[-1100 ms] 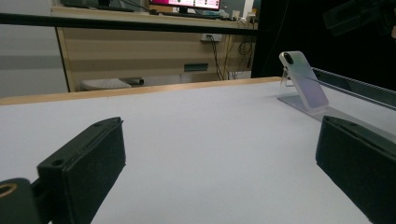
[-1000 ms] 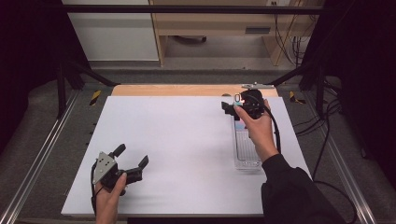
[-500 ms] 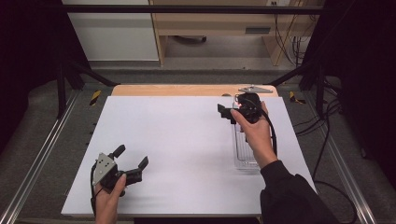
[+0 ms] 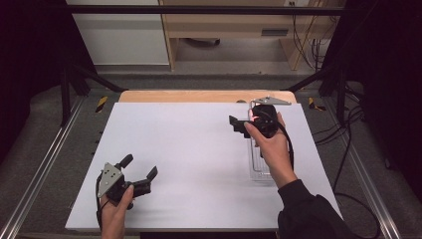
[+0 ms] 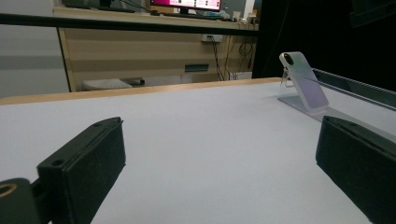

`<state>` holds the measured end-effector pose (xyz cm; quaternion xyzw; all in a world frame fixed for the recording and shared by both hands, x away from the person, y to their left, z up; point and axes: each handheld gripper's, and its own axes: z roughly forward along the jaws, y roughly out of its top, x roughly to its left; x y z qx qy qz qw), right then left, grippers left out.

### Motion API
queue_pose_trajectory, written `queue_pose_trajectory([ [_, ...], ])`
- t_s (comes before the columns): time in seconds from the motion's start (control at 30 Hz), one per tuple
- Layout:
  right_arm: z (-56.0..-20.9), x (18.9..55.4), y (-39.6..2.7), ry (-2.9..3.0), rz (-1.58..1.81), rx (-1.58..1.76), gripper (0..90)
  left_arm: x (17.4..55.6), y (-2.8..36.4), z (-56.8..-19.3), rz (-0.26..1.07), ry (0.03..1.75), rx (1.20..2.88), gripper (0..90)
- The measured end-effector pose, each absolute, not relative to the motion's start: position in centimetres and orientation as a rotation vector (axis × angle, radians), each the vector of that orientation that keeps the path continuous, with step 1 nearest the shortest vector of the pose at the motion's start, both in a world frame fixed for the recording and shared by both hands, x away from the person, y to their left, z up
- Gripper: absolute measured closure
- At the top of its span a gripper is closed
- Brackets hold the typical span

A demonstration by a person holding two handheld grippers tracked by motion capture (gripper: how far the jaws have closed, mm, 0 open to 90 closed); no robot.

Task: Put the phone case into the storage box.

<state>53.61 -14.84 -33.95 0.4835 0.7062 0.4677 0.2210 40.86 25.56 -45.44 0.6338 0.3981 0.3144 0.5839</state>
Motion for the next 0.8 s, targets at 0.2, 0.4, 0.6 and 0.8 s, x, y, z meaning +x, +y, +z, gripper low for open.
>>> queue_pose_trajectory([
  [0.2, -33.6, 52.5, -14.9, 1.96, 1.303, 1.311, 5.1, 40.8, 25.5, -45.4, 0.734, 0.927, 1.482, 1.1],
  [0.4, -33.3, 51.8, -15.6, 1.955, 1.308, 1.307, 5.1, 40.8, 25.6, -45.4, 0.743, 0.932, 1.479, 1.1],
  [0.6, -33.1, 51.4, -16.2, 1.956, 1.31, 1.311, 4.9, 40.9, 25.3, -45.3, 0.743, 0.93, 1.477, 1.0],
  [0.8, -32.9, 50.9, -16.8, 1.962, 1.317, 1.288, 4.6, 40.9, 25.2, -45.4, 0.742, 0.923, 1.488, 1.0],
])
